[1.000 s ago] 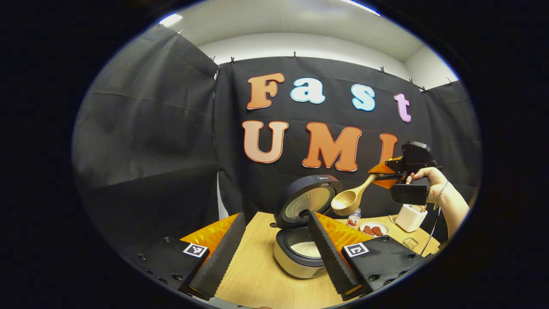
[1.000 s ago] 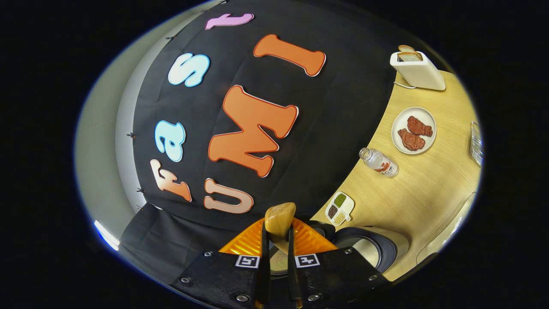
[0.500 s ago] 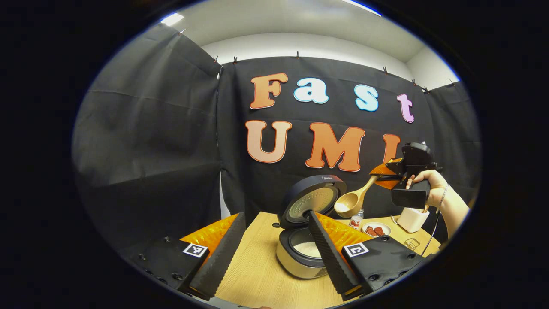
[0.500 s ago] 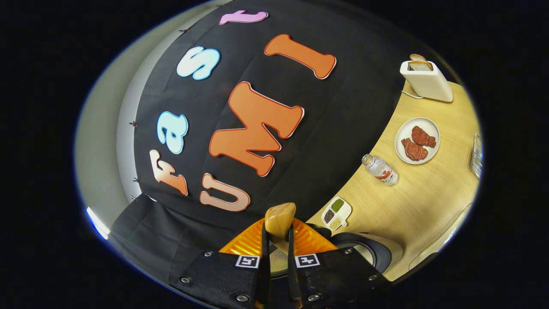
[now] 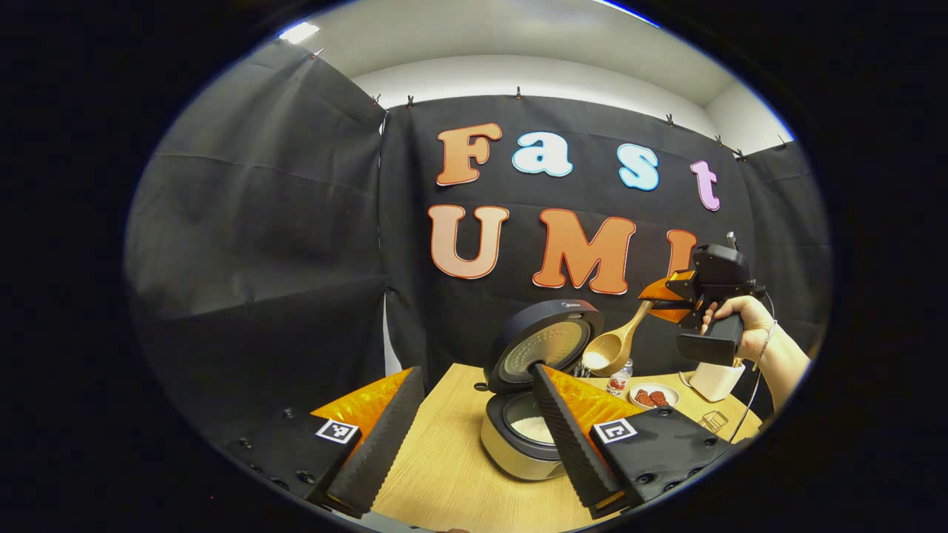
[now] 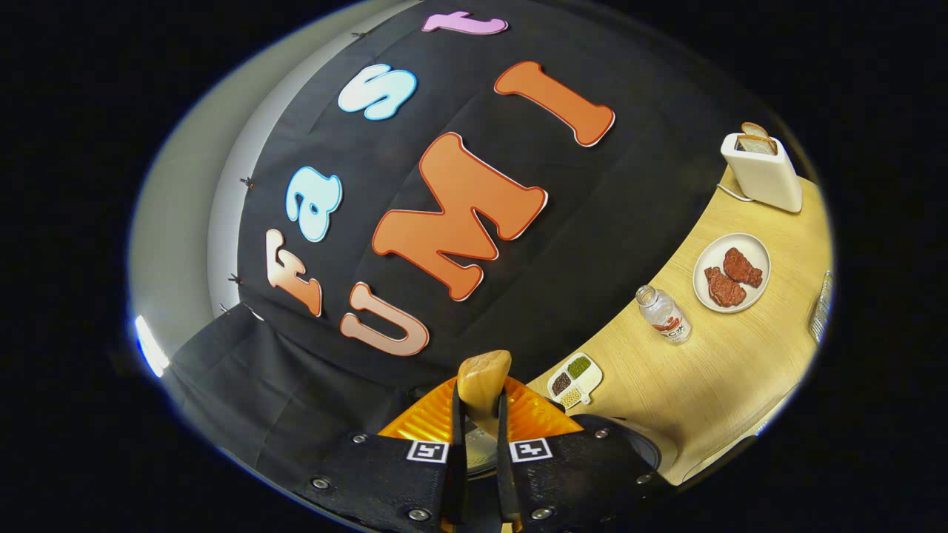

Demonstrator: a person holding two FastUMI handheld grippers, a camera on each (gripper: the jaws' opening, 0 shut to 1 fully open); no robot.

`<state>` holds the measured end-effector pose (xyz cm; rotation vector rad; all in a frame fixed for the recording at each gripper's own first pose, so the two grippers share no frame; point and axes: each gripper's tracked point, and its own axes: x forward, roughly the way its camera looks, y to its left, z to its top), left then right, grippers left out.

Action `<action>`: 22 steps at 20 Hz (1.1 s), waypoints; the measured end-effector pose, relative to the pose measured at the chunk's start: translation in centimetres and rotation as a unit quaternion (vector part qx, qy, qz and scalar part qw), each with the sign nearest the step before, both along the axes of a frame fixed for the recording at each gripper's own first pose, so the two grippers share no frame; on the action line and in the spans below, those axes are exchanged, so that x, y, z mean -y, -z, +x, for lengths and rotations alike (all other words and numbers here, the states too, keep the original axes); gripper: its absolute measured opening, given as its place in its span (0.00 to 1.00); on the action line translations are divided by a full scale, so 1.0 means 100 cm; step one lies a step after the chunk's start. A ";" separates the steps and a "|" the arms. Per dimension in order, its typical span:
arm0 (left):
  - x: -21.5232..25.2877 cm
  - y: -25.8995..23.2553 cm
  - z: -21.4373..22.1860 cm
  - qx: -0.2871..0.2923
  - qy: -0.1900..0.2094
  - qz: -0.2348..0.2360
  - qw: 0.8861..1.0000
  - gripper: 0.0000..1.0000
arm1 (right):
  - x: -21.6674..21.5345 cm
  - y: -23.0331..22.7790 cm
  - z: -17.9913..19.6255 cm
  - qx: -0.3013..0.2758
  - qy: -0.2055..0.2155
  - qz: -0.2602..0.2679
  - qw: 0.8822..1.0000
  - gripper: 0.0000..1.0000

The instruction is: Close the left gripper, press the button to open the rice cooker; take a wooden spoon from the chopstick holder with the right hand, scoop a spoonful of rice and pour it into the rice cooker, then put the wooden spoon back into the chopstick holder.

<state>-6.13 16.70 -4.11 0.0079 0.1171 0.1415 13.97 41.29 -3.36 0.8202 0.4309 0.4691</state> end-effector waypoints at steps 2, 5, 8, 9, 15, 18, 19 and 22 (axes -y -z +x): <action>0.000 0.000 0.000 0.000 -0.001 -0.001 1.000 0.97 | -0.004 0.000 -0.001 0.000 -0.006 0.000 1.000 0.16; 0.000 0.000 -0.001 0.000 0.001 -0.004 1.000 0.98 | -0.006 -0.002 -0.004 0.014 -0.016 -0.012 1.000 0.16; 0.001 0.000 -0.001 0.000 0.001 0.001 1.000 0.98 | -0.008 -0.005 -0.005 0.029 -0.020 -0.020 0.999 0.15; 0.002 0.000 -0.002 0.000 0.002 0.002 1.000 0.98 | -0.009 -0.006 -0.007 0.033 -0.020 -0.022 0.999 0.15; 0.000 -0.001 -0.004 0.001 -0.001 0.001 1.000 0.97 | -0.012 -0.014 -0.012 0.068 -0.030 -0.041 0.996 0.16; -0.002 -0.001 -0.005 0.002 -0.002 -0.001 1.000 1.00 | -0.016 -0.016 -0.014 0.081 -0.036 -0.048 0.995 0.15; -0.002 -0.001 -0.005 0.003 -0.003 -0.001 1.000 1.00 | -0.015 -0.016 -0.017 0.085 -0.037 -0.052 0.994 0.15; -0.003 0.000 -0.005 0.002 -0.004 -0.001 1.000 0.98 | -0.018 -0.014 -0.019 0.098 -0.042 -0.065 0.992 0.16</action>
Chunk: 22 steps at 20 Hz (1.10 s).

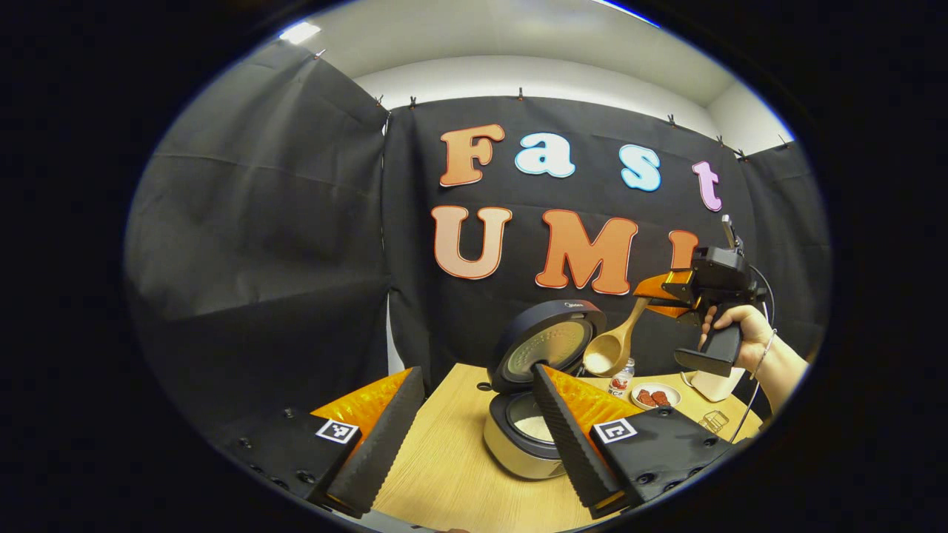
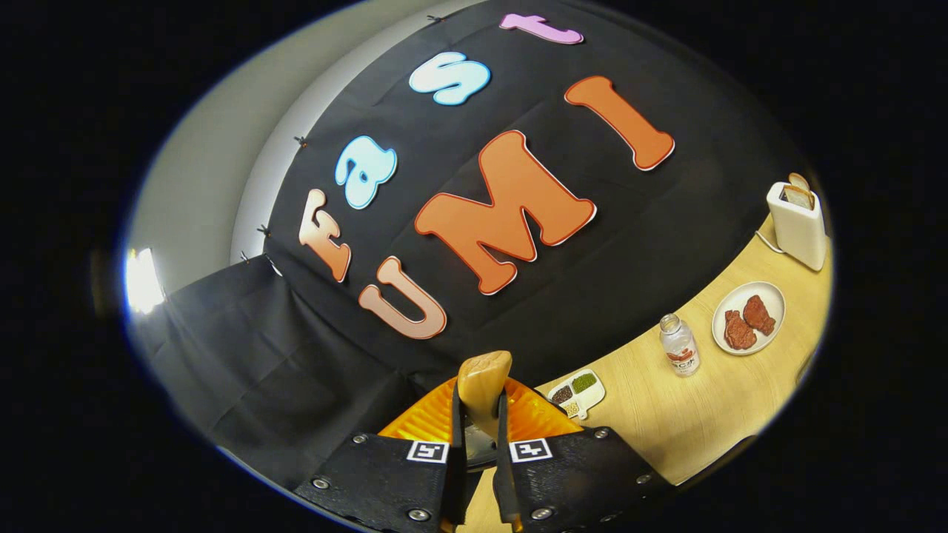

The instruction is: Close the left gripper, press the button to open the rice cooker; take a wooden spoon from the chopstick holder with the right hand, scoop a spoonful of rice and pour it into the rice cooker, then put the wooden spoon back into the chopstick holder.

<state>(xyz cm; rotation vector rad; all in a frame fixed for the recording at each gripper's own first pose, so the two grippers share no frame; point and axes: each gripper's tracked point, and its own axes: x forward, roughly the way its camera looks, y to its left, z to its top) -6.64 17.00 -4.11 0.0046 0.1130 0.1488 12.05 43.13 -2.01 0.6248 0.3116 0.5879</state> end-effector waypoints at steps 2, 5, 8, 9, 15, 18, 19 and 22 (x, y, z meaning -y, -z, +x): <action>-0.001 0.001 0.000 -0.002 -0.001 0.000 1.000 0.99 | -0.002 0.001 -0.002 0.008 -0.005 -0.007 1.000 0.16; -0.001 0.005 -0.001 -0.007 -0.001 -0.001 1.000 0.99 | -0.008 -0.001 -0.005 0.021 -0.016 -0.011 1.000 0.16; -0.001 0.004 -0.001 -0.006 -0.002 -0.002 1.000 1.00 | -0.008 -0.006 -0.008 0.050 -0.017 -0.030 0.998 0.16; -0.001 0.004 -0.001 -0.005 -0.001 -0.003 1.000 1.00 | -0.008 -0.007 -0.007 0.061 -0.017 -0.039 0.997 0.16; 0.003 0.003 0.002 -0.005 0.004 0.000 1.000 0.99 | -0.015 -0.017 -0.015 0.124 -0.028 -0.087 0.988 0.15; 0.004 0.004 0.001 -0.006 0.005 0.002 1.000 0.98 | -0.022 -0.019 -0.023 0.150 -0.041 -0.105 0.982 0.15; 0.005 0.004 0.001 -0.007 0.005 0.002 1.000 0.98 | -0.025 -0.018 -0.024 0.157 -0.045 -0.110 0.980 0.16; 0.003 0.005 0.002 -0.007 0.004 0.000 1.000 0.98 | -0.031 -0.019 -0.032 0.174 -0.059 -0.120 0.976 0.16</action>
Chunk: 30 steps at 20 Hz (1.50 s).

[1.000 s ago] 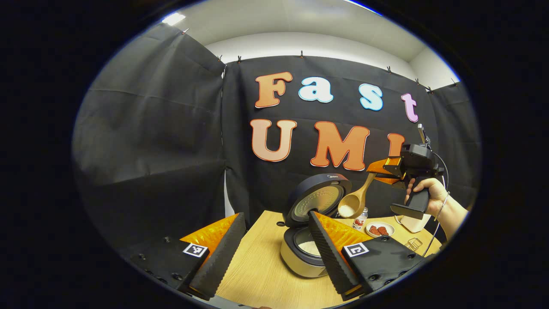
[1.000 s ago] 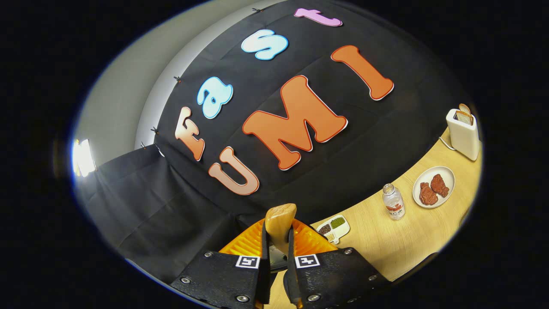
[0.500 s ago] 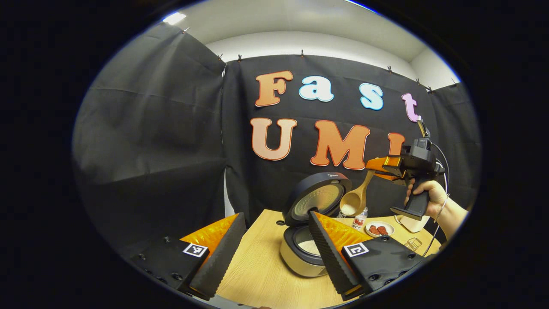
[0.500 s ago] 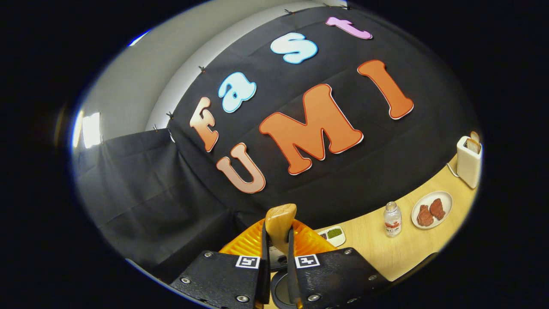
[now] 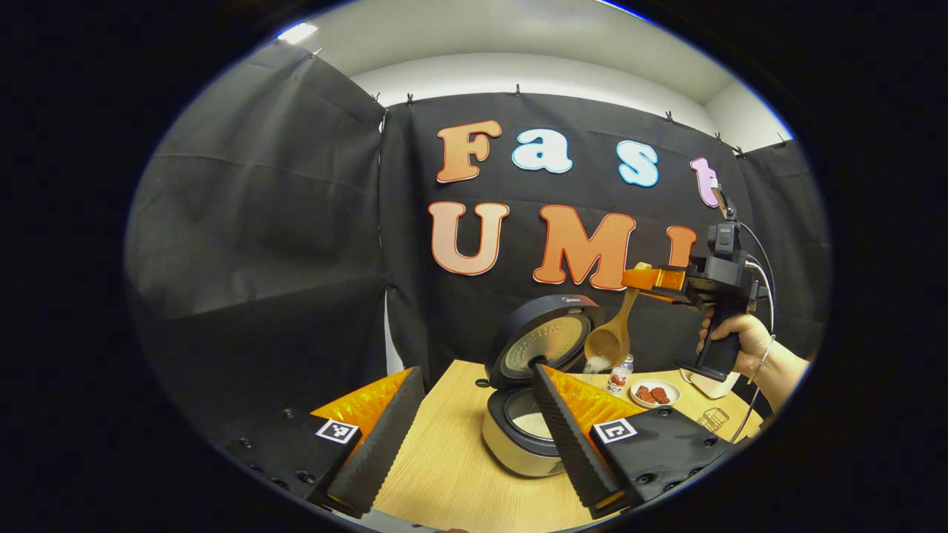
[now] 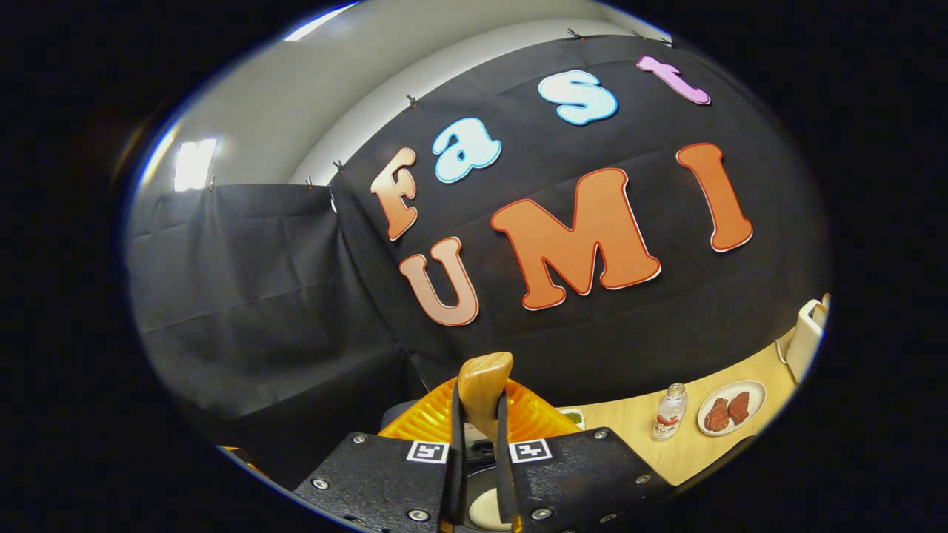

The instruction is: Close the left gripper, press the button to open the rice cooker; take a wooden spoon from the chopstick holder with the right hand, scoop a spoonful of rice and pour it into the rice cooker, then put the wooden spoon back into the chopstick holder.

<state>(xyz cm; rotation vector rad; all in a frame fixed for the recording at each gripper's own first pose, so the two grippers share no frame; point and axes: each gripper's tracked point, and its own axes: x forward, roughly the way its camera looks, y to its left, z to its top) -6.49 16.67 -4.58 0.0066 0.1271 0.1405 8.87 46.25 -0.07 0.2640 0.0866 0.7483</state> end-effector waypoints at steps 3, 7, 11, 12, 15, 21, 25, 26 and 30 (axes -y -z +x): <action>-0.001 0.000 0.000 0.000 -0.001 -0.001 1.000 0.99 | -0.005 0.001 -0.003 0.017 -0.012 -0.014 1.000 0.16; -0.003 0.003 0.001 -0.003 -0.004 -0.003 1.000 0.98 | -0.009 0.001 -0.010 0.051 -0.019 -0.042 0.998 0.16; -0.004 0.005 0.000 -0.005 -0.005 -0.001 1.000 0.99 | -0.013 0.006 -0.011 0.070 -0.026 -0.062 0.995 0.16; -0.004 0.005 0.000 -0.006 -0.006 -0.001 1.000 1.00 | -0.013 0.006 -0.012 0.074 -0.029 -0.067 0.995 0.16; -0.004 0.006 -0.001 -0.008 -0.006 0.001 1.000 0.99 | -0.015 0.008 -0.013 0.098 -0.036 -0.088 0.991 0.16; -0.002 0.000 0.000 -0.004 -0.003 -0.003 1.000 0.98 | -0.011 0.019 -0.016 0.118 -0.043 -0.110 0.986 0.16; 0.000 -0.002 -0.001 -0.001 -0.005 -0.001 1.000 0.99 | 0.004 0.017 -0.014 0.068 -0.041 -0.067 0.995 0.16; 0.000 -0.004 0.000 0.000 -0.005 0.000 1.000 0.99 | 0.010 0.013 -0.011 0.057 -0.037 -0.057 0.996 0.16; 0.007 -0.008 0.005 0.003 0.000 -0.001 1.000 0.98 | 0.043 -0.001 -0.007 0.012 -0.030 -0.005 0.999 0.16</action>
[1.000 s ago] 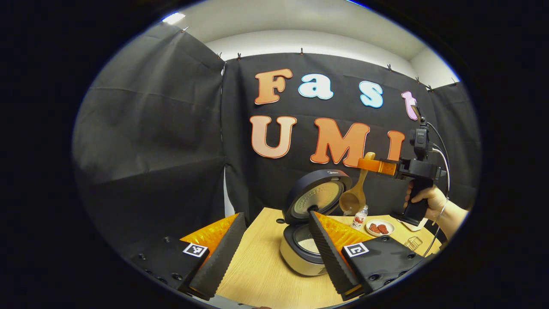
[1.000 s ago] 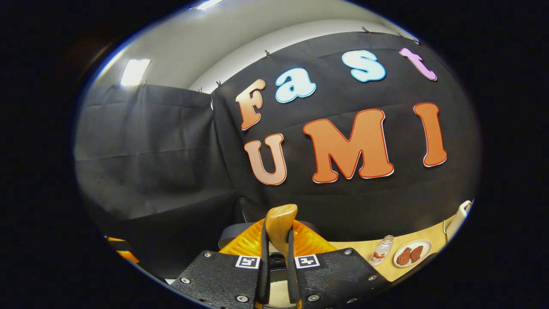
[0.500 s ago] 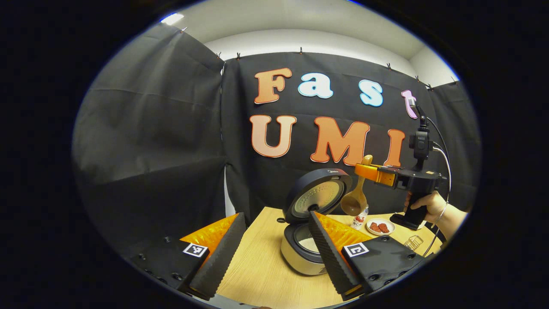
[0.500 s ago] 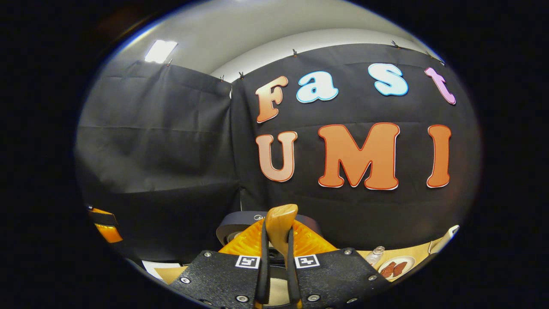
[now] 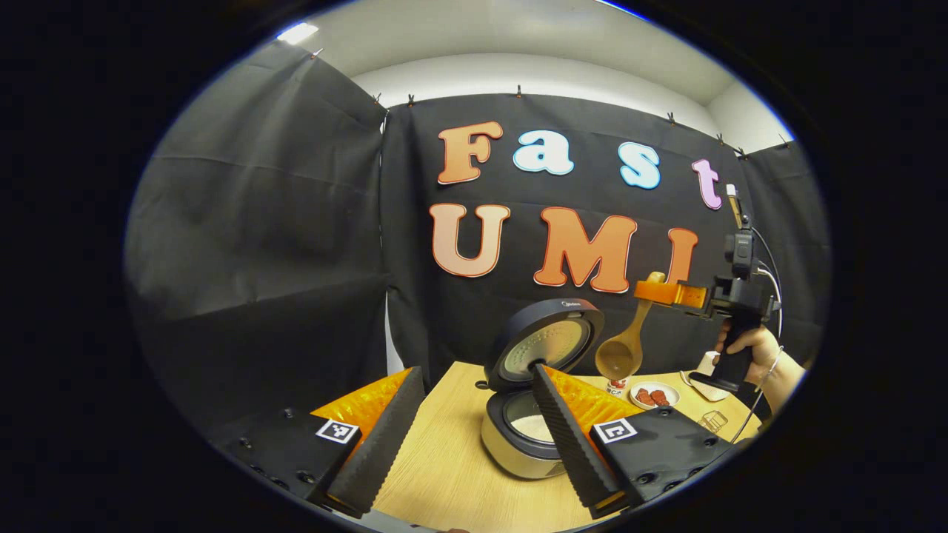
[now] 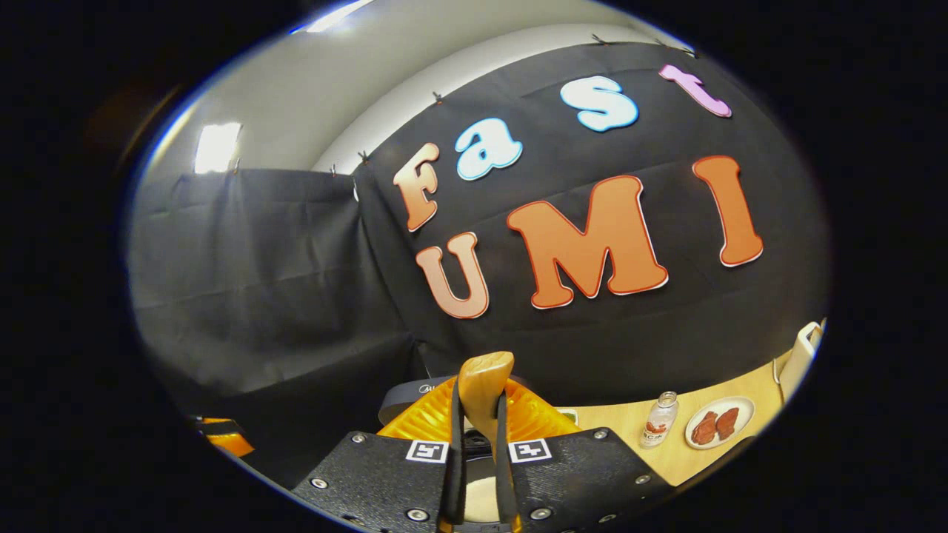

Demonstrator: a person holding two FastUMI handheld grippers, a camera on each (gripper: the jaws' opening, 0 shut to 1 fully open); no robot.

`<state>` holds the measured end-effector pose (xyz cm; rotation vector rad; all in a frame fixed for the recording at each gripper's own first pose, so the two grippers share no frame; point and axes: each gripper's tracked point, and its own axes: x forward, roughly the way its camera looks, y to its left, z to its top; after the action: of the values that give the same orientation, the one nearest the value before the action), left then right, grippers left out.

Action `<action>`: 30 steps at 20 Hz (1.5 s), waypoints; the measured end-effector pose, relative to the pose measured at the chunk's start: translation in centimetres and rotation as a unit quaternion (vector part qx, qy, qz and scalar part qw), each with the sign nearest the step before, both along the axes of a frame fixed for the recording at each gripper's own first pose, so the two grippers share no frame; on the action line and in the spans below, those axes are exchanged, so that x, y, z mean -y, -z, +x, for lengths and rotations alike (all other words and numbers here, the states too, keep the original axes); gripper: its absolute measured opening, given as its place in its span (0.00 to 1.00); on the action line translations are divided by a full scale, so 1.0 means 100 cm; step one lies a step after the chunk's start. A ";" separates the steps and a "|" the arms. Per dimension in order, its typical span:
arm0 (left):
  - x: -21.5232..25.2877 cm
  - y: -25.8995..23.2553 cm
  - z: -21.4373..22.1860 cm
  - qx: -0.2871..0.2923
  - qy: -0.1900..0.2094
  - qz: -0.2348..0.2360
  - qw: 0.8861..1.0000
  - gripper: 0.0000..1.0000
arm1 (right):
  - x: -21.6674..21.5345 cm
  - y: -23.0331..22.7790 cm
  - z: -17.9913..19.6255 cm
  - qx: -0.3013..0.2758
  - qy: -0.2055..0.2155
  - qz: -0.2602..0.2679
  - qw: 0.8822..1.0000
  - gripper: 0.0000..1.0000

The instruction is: Close the left gripper, press the button to open the rice cooker; take a wooden spoon from the chopstick holder with the right hand, scoop a spoonful of rice and pour it into the rice cooker, then put the wooden spoon back into the chopstick holder.

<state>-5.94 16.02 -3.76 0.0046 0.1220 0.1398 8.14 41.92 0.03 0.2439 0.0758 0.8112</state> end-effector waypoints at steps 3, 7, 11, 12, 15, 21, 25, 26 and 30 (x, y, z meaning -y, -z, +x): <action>0.005 -0.006 0.007 0.005 0.007 0.002 1.000 0.99 | 0.040 -0.014 0.009 0.000 0.027 0.016 1.000 0.16; 0.011 -0.011 0.016 0.011 0.010 0.004 1.000 0.99 | 0.107 -0.016 0.017 0.007 0.077 0.012 0.997 0.16; 0.015 -0.021 0.028 0.018 0.013 0.012 1.000 1.00 | 0.182 -0.006 0.026 -0.005 0.135 0.013 0.991 0.16; 0.017 -0.024 0.032 0.021 0.015 0.012 1.000 1.00 | 0.202 -0.004 0.027 -0.005 0.149 0.013 0.989 0.16; 0.025 -0.028 0.042 0.026 0.021 0.009 0.999 0.98 | 0.260 0.006 0.028 -0.008 0.198 0.006 0.980 0.16; 0.048 -0.028 0.056 0.027 0.037 0.005 0.999 1.00 | 0.346 0.044 0.025 -0.036 0.268 0.000 0.963 0.16; 0.059 -0.022 0.057 0.015 0.044 0.008 0.999 0.99 | 0.374 0.089 0.032 -0.066 0.289 0.009 0.955 0.16; 0.060 -0.021 0.056 0.014 0.042 0.011 0.999 0.97 | 0.378 0.102 0.037 -0.075 0.294 0.011 0.953 0.16; 0.060 -0.023 0.052 0.017 0.026 0.025 0.999 1.00 | 0.389 0.158 0.051 -0.108 0.306 0.005 0.946 0.16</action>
<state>-0.78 10.05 -1.44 0.0544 0.0836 0.0913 13.21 3.01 -15.79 0.3429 0.1904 0.1635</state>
